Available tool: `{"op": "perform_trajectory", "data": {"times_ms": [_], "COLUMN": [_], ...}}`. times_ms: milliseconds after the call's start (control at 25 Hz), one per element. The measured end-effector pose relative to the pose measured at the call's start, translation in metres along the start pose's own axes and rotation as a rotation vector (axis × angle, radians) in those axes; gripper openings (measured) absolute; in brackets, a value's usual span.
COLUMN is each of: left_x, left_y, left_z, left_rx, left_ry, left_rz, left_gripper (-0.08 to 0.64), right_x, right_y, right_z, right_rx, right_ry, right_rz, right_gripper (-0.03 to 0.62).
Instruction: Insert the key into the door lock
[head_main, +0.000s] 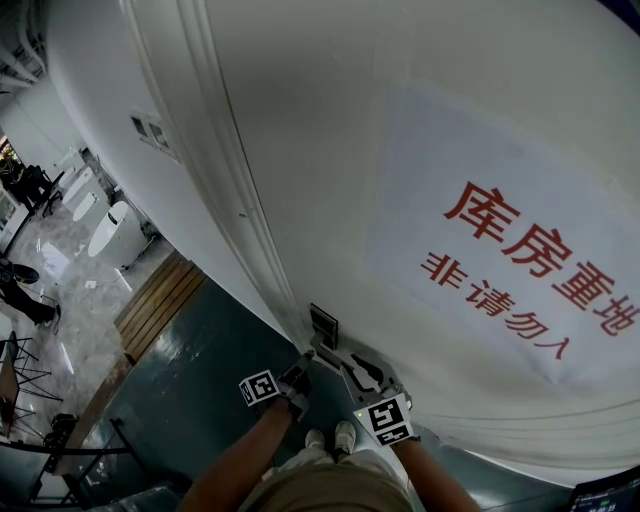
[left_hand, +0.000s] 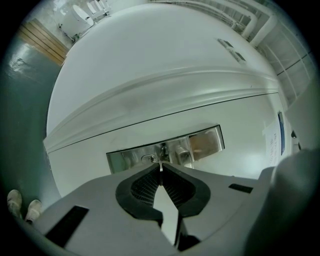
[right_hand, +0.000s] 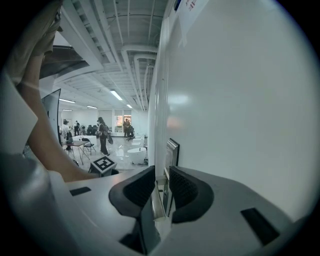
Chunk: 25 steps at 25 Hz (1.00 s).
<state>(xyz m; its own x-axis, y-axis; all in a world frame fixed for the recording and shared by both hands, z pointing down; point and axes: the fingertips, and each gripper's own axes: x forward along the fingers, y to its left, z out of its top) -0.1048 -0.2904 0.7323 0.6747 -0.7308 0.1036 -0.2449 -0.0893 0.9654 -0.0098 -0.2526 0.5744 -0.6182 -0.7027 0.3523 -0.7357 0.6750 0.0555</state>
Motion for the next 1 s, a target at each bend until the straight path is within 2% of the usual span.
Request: {"op": "perform_trajectory", "data": {"times_ms": [440, 1000], "left_x": [0.006, 0.008], "left_y": [-0.003, 0.014], "left_z": [-0.002, -0.003], "left_rx": [-0.02, -0.042], "left_ry": [-0.005, -0.033], "left_rz": [-0.009, 0.052], "left_gripper": [0.032, 0.032], "right_x": [-0.004, -0.01], "right_y": [-0.001, -0.004], "right_z": [0.0, -0.002], "right_rx": [0.006, 0.007], "right_ry": [-0.005, -0.003], "right_rz": [0.003, -0.001], "right_gripper": [0.092, 0.092]}}
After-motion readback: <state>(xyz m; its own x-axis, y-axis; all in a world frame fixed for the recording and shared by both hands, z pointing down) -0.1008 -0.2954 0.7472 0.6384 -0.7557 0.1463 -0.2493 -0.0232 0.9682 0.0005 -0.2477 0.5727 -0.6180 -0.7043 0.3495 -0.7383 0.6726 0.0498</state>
